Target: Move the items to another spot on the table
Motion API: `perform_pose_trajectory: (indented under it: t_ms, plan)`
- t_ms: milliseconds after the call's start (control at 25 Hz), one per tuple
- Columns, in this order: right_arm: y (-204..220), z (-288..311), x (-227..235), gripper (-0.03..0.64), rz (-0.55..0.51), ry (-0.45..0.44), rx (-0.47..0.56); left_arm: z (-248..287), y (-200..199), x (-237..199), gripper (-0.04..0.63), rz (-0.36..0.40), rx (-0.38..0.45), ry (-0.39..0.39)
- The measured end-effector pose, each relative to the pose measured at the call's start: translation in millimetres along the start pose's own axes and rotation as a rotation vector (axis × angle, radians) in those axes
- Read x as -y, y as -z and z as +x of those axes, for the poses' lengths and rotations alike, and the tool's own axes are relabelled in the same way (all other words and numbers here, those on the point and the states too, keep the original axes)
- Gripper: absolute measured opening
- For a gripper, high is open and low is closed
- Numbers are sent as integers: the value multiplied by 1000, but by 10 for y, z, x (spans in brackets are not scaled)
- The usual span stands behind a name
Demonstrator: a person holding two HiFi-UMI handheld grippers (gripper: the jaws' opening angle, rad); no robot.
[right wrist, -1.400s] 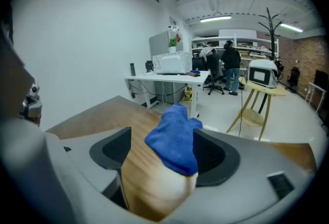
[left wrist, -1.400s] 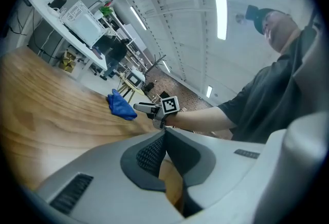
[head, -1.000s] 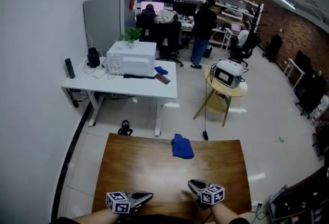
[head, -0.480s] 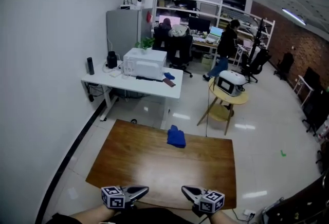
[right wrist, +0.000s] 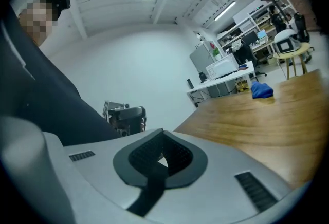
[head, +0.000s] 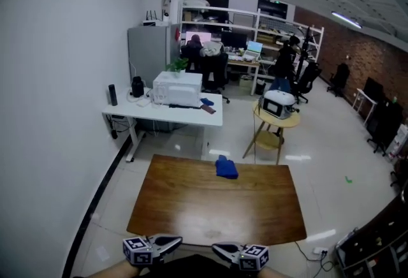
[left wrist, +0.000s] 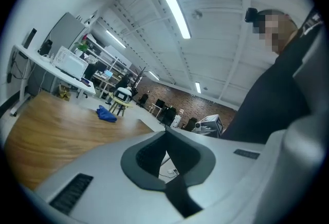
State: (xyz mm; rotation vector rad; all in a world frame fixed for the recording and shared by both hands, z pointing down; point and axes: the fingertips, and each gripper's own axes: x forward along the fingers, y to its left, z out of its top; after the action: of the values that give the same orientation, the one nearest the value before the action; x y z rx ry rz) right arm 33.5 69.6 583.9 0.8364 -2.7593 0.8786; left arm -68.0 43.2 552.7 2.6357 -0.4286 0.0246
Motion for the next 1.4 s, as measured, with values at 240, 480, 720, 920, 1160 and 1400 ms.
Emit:
perform_pose_trajectory:
  t_ms: [240, 480, 720, 920, 1160, 1400]
  plan:
    - [4, 371, -514, -15, -52, -1, -29, -628, 95, 43, -8, -57, 41, 28]
    - [6, 118, -663, -17, -122, 22, -17, -623, 149, 270, -8, -48, 34, 24]
    - [-40, -609, -440, -17, -150, 39, 24, -71, 167, 660, -8, -61, 68, 47]
    - [27, -966, -210, -17, -83, 66, 105, 274, 134, 824, -8, -14, 21, 74]
    - [90, -1025, -162, -17, -86, 60, 79, 366, 265, 806, -8, -22, 10, 75]
    - [-23, -951, -184, -17, -78, 48, 88, 321, 179, 699, -8, -32, 20, 60]
